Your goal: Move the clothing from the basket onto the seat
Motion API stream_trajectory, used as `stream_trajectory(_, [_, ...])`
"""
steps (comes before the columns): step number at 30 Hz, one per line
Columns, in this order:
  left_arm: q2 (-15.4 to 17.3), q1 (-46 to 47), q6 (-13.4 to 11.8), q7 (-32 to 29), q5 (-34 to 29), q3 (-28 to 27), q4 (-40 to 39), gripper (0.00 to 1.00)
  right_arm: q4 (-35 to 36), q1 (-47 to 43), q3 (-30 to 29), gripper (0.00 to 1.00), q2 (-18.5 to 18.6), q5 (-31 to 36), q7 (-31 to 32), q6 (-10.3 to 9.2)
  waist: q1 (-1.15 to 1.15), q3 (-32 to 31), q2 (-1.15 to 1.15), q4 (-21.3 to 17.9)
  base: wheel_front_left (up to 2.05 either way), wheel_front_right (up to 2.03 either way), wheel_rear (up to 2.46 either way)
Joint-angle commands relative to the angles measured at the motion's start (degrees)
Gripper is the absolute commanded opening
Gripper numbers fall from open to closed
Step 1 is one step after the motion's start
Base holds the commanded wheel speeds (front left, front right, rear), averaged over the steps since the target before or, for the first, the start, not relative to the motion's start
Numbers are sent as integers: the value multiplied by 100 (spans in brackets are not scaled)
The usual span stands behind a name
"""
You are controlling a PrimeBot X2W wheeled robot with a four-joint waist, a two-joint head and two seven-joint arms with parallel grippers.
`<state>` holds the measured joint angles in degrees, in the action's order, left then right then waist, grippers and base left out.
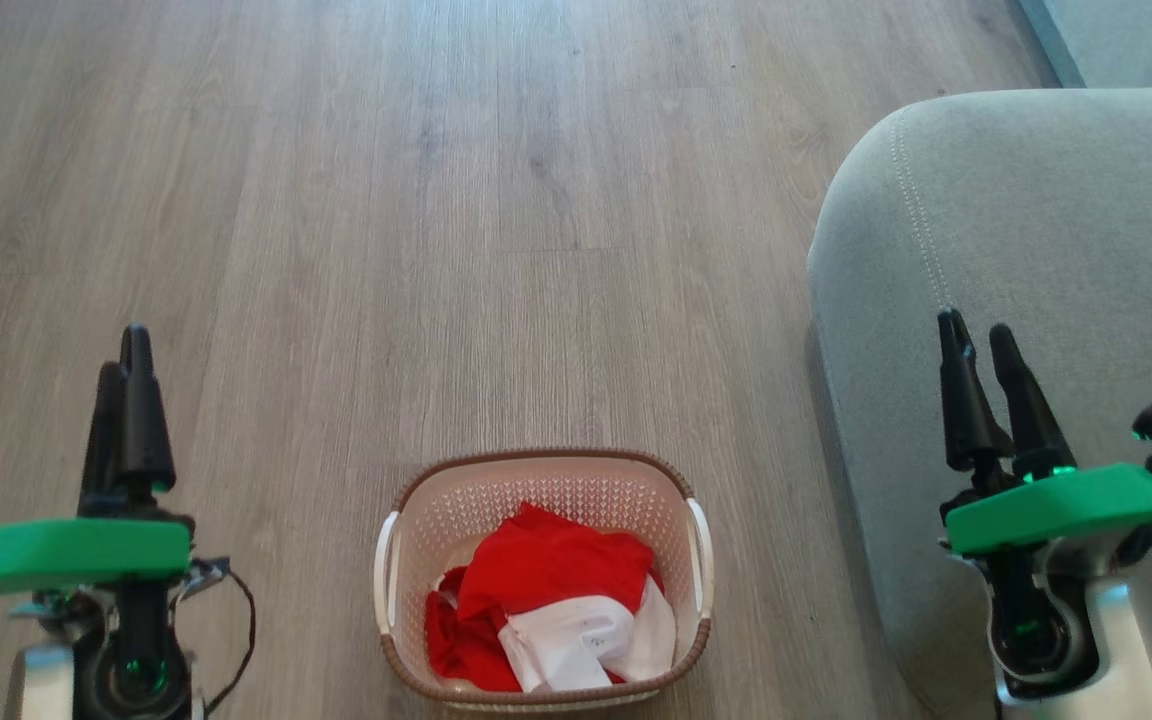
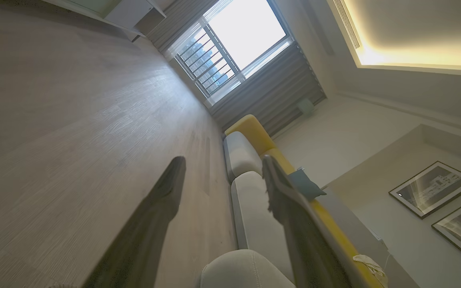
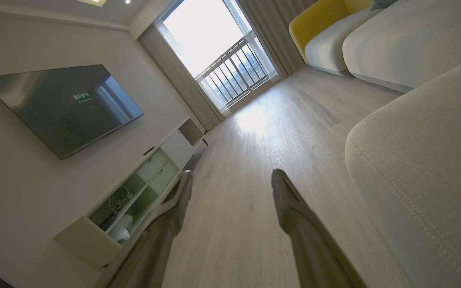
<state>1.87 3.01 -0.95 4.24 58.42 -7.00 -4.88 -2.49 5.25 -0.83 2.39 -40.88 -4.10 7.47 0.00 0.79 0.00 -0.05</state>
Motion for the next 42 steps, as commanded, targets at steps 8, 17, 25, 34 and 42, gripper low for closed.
stream_trajectory(8, [67, 362, -342, 196, -1234, 407, -746, 100, 427, 379, 371, 100, 209, 845, -195, 2, 0, 14, 0, 2, 0, 0, 0])
stream_trajectory(17, [110, 331, -876, 347, -2852, 1436, -816, 100, 357, 349, 573, 100, 239, 1560, -348, 2, 0, 22, 0, -21, 0, 0, 0])
stream_trajectory(25, [508, 331, -1709, 480, -3490, 2377, -468, 100, -217, 213, 597, 100, 149, 1800, -484, 2, 0, -2, 0, -49, 0, 0, 0])
stream_trajectory(34, [667, 245, -1942, 631, -3840, 2903, 37, 100, -965, 265, 682, 100, 115, 2232, -637, 2, 0, -29, 0, -72, 0, 0, 0])
stream_trajectory(42, [709, 256, -2090, 765, -4441, 3198, 250, 100, -1219, 345, 594, 100, 69, 2935, -774, 2, 0, -51, 0, -79, 0, 0, 0])
